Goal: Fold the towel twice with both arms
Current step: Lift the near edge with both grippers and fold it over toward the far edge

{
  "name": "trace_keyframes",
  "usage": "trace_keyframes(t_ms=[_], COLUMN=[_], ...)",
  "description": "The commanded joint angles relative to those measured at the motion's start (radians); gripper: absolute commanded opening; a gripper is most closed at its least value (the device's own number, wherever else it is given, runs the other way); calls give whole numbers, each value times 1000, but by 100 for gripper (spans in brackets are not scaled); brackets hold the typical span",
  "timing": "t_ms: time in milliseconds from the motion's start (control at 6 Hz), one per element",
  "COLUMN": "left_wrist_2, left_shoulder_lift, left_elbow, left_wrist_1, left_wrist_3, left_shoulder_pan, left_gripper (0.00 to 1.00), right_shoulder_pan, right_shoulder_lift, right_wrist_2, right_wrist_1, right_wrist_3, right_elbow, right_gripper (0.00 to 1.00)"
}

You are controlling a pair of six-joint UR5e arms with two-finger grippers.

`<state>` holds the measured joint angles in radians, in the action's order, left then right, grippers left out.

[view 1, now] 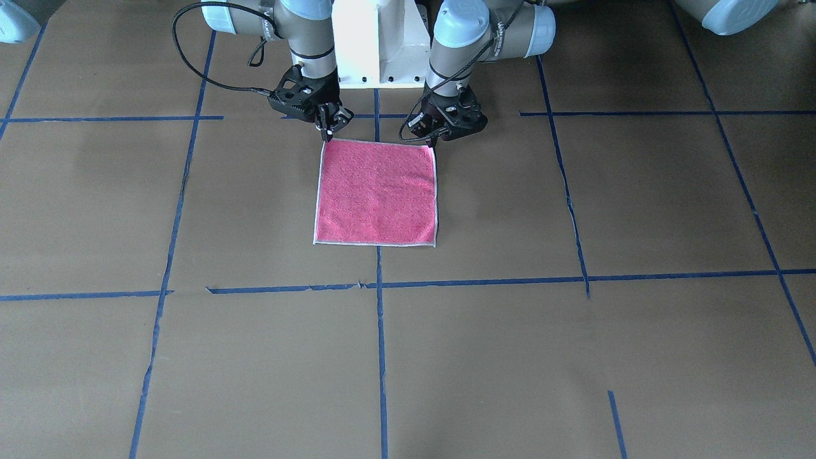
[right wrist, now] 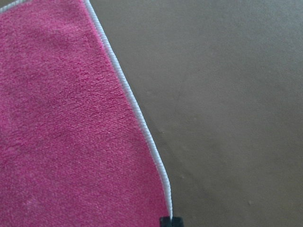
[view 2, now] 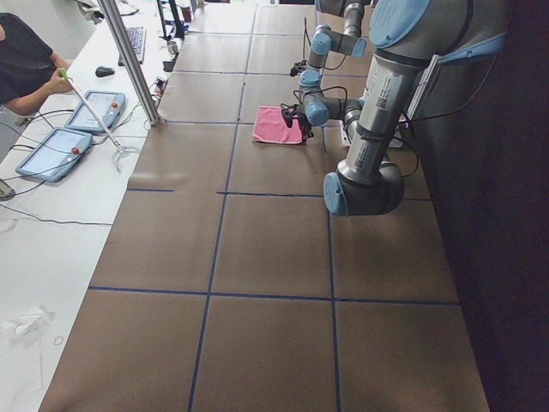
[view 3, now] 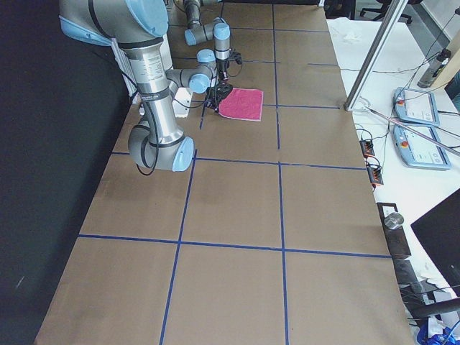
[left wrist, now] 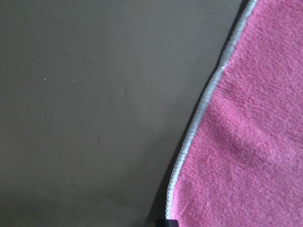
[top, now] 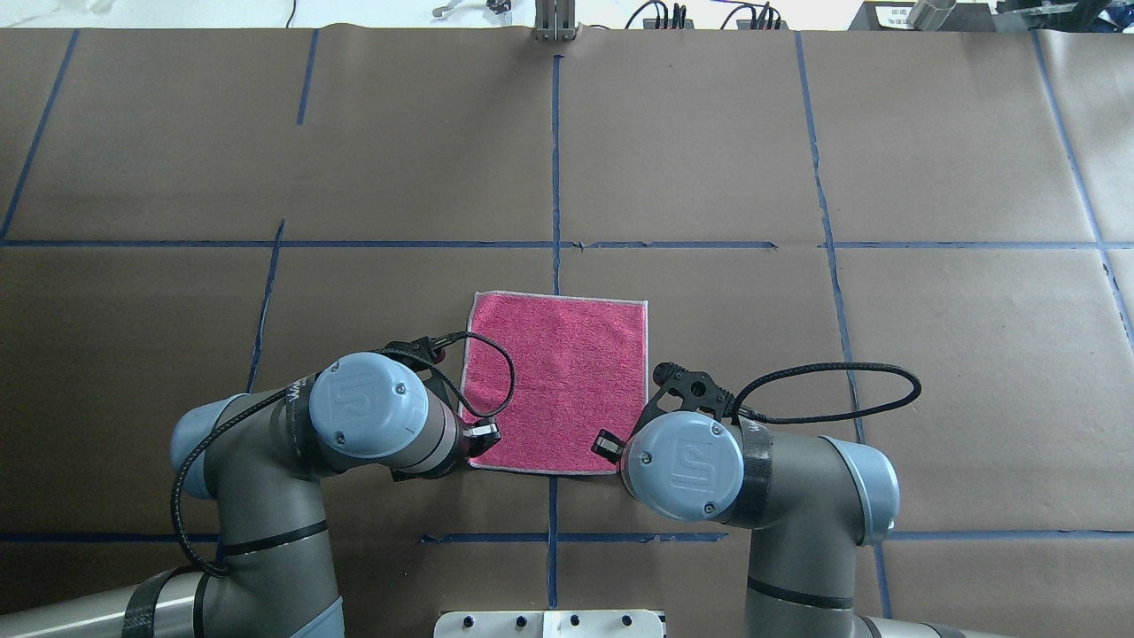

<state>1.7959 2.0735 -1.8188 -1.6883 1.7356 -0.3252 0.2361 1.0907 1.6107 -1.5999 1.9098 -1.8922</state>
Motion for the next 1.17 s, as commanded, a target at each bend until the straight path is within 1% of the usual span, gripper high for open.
trace_keyframes(t_ms=[0,167,333,500,667,833,1000], left_wrist_2=[-3,-7,-6,-7,-73,-81,-81], left_shoulder_lift=[16,16,17,23,31,33,39], left_elbow=[-34,-80,-105,-103,-93,-73,-53], left_wrist_1=[-1,4,6,6,-1,-2,-4], left_wrist_3=[72,97,140,147,140,133,130], left_shoulder_pan=[3,23,25,14,3,-20,-44], left_gripper=[0,0,0,0,0,0,0], right_shoulder_pan=[-3,-11,-11,15,82,129,168], right_shoulder_lift=[43,61,57,49,46,40,-16], right_wrist_2=[0,2,3,2,9,21,28], right_wrist_1=[0,-2,-3,-2,0,-2,-2], right_wrist_3=[0,0,0,-6,-15,-46,-48], right_elbow=[-68,-112,-116,-111,-108,-102,-41], right_gripper=[0,1,1,1,1,1,1])
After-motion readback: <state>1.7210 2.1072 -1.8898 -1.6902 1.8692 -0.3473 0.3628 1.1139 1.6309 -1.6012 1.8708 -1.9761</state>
